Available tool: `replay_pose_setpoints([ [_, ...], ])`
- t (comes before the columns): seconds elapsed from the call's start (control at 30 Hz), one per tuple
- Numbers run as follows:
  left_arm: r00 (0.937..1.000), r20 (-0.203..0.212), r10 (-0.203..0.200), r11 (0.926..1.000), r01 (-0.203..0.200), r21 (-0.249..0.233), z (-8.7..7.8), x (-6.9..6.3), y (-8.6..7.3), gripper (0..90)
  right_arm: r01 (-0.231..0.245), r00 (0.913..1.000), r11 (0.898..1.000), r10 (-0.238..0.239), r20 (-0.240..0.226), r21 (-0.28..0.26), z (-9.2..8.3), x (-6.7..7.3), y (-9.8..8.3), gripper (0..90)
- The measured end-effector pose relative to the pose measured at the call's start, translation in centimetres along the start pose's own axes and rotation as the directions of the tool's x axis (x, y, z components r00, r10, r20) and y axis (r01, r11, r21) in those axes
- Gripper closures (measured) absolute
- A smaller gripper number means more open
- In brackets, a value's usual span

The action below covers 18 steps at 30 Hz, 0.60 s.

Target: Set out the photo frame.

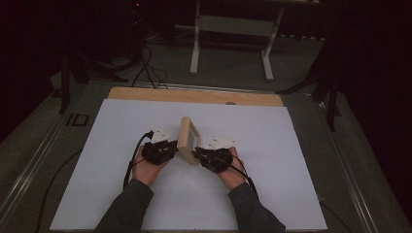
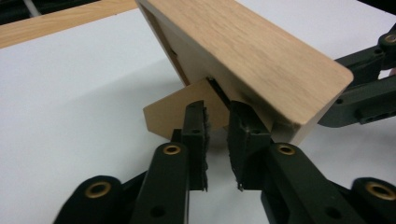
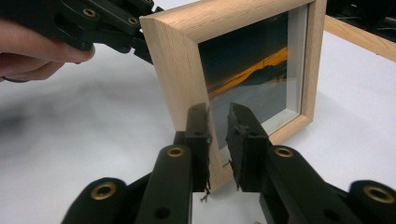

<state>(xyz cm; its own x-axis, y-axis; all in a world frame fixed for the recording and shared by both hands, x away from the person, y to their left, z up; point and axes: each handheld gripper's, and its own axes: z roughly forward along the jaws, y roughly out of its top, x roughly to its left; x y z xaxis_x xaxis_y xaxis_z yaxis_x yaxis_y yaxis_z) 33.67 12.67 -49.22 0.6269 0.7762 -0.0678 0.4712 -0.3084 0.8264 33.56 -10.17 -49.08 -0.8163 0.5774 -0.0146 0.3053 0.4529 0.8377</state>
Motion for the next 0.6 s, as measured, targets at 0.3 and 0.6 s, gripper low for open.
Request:
replay_pose_setpoints([
  [0.3, 0.9998, -0.013, -0.012, 0.9999, 0.012, 0.002, -0.8, 0.6, -0.6, 69.5, 0.002, 1.0000, 1.000, -0.002, 0.007, 0.006, -0.6, -0.1, -1.1, 64.5],
  [0.6, 0.9993, -0.038, 0.003, 0.9999, -0.002, 0.016, -1.6, 0.3, -0.6, 58.4, -0.011, 0.9999, 1.000, 0.011, 0.013, 0.010, -1.2, -0.4, -1.5, 57.1],
])
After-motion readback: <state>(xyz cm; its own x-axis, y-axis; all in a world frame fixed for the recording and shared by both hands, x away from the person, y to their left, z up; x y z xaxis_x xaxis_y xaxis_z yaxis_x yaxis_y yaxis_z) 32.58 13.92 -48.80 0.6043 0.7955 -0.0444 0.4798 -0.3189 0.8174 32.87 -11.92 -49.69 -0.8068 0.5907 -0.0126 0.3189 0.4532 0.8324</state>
